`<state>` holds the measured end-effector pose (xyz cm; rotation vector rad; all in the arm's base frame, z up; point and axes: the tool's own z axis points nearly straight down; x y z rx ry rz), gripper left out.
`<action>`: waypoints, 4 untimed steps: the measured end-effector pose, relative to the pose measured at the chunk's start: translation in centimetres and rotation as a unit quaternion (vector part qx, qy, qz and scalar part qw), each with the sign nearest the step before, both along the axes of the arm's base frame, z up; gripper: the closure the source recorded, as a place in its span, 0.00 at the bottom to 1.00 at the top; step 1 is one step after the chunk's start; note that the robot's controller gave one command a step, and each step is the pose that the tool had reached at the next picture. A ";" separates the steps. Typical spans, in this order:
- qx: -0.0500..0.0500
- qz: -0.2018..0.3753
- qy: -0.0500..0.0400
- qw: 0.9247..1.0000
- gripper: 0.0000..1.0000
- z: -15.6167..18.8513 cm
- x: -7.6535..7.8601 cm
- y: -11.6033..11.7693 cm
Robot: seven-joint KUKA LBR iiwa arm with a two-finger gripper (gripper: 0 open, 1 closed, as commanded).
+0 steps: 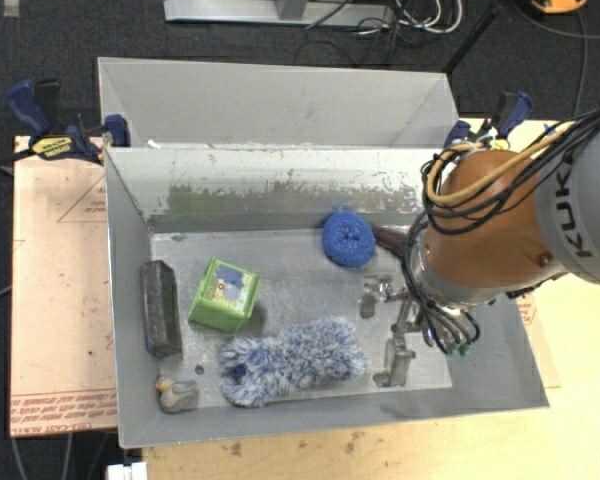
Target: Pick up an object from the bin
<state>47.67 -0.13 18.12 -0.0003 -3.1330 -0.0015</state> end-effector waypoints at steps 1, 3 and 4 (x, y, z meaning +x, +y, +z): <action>0.000 0.000 -0.004 1.000 0.00 0.4 0.2 0.0; 0.001 0.106 -0.006 0.994 1.00 -11.1 3.3 4.3; 0.001 0.106 -0.006 0.994 1.00 -11.1 3.3 4.3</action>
Offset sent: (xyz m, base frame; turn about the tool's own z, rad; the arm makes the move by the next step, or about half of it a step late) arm 0.0142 0.0402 -0.1027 -0.1978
